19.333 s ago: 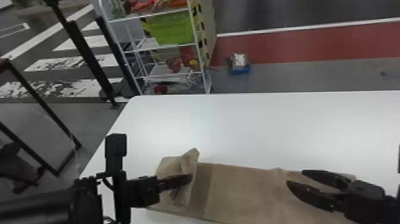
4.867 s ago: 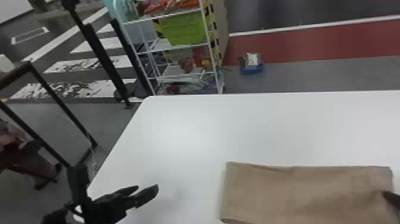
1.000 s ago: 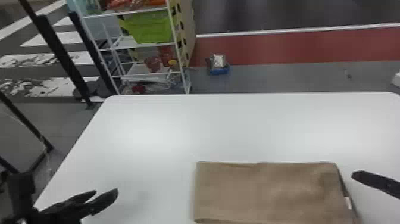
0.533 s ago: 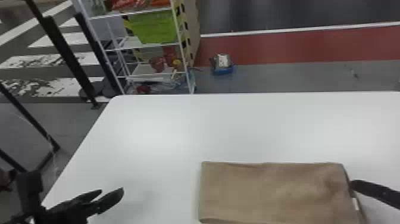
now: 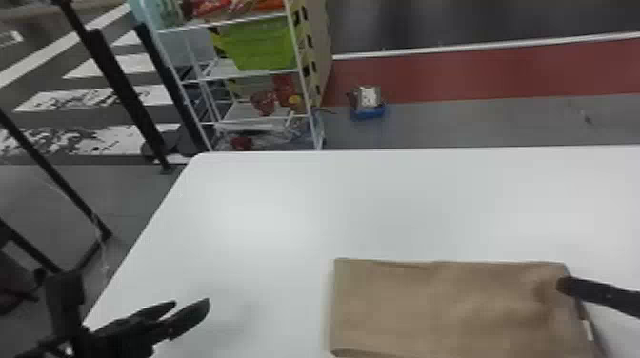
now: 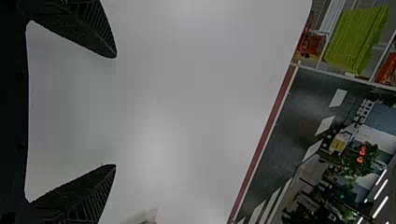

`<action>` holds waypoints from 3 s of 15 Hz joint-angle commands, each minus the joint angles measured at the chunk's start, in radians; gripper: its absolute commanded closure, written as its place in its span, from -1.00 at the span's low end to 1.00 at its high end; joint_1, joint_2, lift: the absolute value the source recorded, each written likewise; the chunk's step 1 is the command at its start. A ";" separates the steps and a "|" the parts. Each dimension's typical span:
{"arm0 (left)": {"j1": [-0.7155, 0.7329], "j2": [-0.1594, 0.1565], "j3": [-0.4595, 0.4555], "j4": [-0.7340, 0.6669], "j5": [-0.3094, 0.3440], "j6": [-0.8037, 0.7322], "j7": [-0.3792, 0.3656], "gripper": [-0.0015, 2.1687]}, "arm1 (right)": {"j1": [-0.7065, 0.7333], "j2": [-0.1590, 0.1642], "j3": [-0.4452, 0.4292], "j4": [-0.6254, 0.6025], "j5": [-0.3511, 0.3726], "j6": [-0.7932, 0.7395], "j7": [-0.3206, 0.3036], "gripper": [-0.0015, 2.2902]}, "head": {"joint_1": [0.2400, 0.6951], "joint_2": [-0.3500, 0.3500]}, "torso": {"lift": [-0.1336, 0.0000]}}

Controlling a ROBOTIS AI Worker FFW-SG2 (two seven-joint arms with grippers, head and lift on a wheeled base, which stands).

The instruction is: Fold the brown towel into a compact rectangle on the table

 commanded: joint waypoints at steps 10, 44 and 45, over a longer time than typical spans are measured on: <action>-0.006 -0.003 0.005 0.007 0.004 -0.010 0.005 -0.97 | 0.019 -0.005 0.047 0.053 0.023 0.005 -0.010 -0.64 | 1.00 0.74 | -0.85; 0.132 -0.003 -0.351 0.017 0.162 -0.323 0.095 0.67 | 0.079 0.041 0.084 -0.088 0.037 0.005 -0.008 0.29 | 1.00 0.18 | -0.85; 0.132 -0.003 -0.356 0.019 0.169 -0.323 0.091 0.73 | 0.073 0.049 0.101 -0.088 0.059 0.005 -0.008 0.29 | 1.00 0.16 | -0.85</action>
